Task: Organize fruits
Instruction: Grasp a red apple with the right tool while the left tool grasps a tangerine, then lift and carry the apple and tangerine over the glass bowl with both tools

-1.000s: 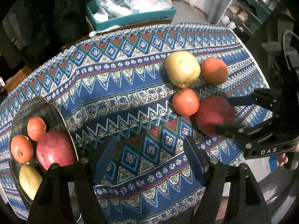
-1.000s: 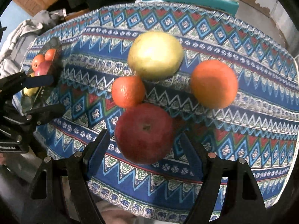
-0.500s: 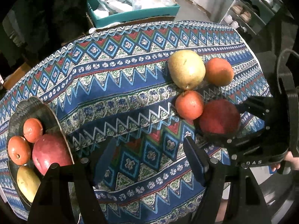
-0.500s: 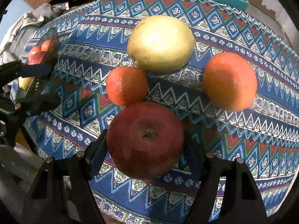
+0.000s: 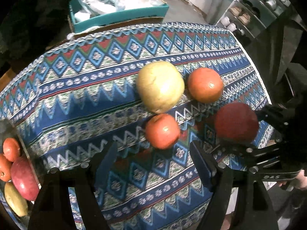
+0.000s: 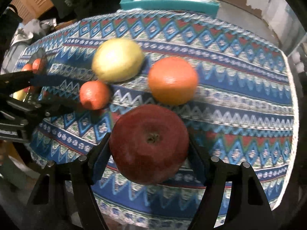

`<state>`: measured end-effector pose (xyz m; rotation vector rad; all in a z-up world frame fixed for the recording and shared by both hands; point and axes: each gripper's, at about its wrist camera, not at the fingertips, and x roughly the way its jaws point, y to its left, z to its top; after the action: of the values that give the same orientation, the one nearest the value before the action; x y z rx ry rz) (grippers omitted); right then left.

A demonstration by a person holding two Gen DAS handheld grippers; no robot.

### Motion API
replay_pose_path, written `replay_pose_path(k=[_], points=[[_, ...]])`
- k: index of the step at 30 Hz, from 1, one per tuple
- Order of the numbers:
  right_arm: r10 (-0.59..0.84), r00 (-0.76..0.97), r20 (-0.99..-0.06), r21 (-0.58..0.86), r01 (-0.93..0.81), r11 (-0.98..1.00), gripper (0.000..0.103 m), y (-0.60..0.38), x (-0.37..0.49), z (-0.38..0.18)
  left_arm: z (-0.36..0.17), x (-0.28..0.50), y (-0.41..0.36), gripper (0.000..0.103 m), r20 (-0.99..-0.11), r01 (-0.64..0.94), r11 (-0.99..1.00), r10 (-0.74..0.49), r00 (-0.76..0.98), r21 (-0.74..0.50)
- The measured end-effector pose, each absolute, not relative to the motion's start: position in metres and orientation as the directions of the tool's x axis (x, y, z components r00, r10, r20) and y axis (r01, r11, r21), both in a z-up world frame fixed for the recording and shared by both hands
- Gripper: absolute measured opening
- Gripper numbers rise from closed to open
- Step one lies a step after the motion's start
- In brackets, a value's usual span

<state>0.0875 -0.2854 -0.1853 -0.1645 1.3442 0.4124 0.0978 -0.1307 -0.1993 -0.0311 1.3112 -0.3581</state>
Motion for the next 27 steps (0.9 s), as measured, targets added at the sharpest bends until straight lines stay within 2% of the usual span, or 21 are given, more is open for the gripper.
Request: replay_pose_path(k=[8,17,19,21,24,27], points=[[0.198,0.218,-0.956,0.120,-0.325,0.938,0.075,-0.317,0.097,-0.164,-0.218,0.114,-0.149,0.079,-0.948,0.220,0.947,-0.272,0.168,-0.232],[0.205,0.218,-0.954,0.135,-0.297,0.945,0.075,-0.329,0.102,-0.168,-0.232,0.123,-0.156,0.079,-0.957,0.214,0.951,-0.254,0.141,-0.221],[0.206,0.219,-0.954,0.137,-0.293,0.946,0.075,-0.330,0.102,-0.169,-0.234,0.124,-0.156,0.072,-0.956,0.210,0.951,-0.259,0.136,-0.228],[0.209,0.220,-0.953,0.138,-0.296,0.945,0.075,-0.331,0.102,-0.168,-0.237,0.124,-0.156,0.055,-0.958,0.209,0.951,-0.259,0.126,-0.229],[0.213,0.221,-0.952,0.141,-0.300,0.943,0.075,-0.331,0.102,-0.166,-0.235,0.123,-0.156,0.048,-0.955,0.219,0.946,-0.270,0.124,-0.239],[0.214,0.223,-0.951,0.140,-0.305,0.942,0.075,-0.327,0.102,-0.166,-0.234,0.121,-0.158,0.048,-0.957,0.226,0.947,-0.259,0.126,-0.227]])
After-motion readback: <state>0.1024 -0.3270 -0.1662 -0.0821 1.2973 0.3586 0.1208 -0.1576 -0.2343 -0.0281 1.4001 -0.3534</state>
